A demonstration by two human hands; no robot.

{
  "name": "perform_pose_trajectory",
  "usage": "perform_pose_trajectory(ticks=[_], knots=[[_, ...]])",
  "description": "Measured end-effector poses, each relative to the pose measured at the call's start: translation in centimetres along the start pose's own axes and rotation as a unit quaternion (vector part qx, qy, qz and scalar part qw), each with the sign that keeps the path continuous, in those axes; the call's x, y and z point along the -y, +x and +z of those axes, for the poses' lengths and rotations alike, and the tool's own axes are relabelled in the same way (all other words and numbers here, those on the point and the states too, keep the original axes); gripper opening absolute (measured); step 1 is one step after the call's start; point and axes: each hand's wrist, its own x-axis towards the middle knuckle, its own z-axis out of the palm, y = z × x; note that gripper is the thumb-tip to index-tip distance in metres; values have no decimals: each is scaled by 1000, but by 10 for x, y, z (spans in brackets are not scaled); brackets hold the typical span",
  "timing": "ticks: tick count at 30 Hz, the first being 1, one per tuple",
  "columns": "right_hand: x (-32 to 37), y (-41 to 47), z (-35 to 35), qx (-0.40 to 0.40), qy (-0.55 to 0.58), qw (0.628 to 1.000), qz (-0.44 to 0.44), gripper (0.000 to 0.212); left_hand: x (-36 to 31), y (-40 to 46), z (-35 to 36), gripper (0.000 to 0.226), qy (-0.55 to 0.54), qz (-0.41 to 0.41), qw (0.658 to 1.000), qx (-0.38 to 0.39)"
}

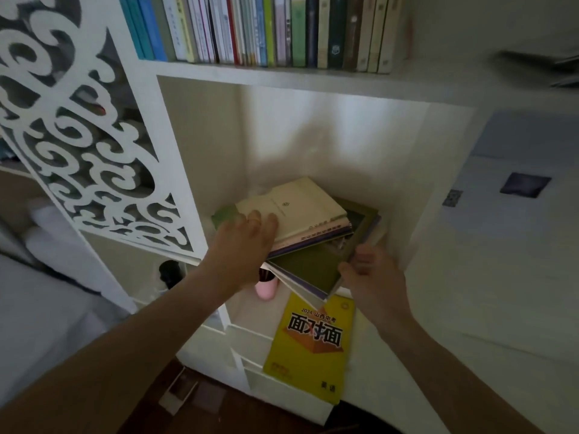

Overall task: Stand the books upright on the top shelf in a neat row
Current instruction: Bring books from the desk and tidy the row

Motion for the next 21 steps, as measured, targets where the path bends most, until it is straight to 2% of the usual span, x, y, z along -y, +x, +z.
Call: perform_pose_trajectory(ticks=[2,7,12,15,18,21], knots=[[2,-1,0,28,-3,1000,3,45,-2,3,-3,73,26,4,1000,-1],[8,-5,-5,67,-56,996,-25,58,1,11,-2,76,48,30,998,8],[8,-20,-4,55,-27,998,0,68,16,10,-5,69,-11,32,999,13],[9,-21,-1,58,-36,998,4,66,30,17,-9,66,-46,25,999,11],[7,-19,0,47,-48,998,5,65,36,28,-10,68,-58,-3,998,-26],[10,-21,2,39,-51,998,5,67,24,30,1,65,-21,11,996,-84]])
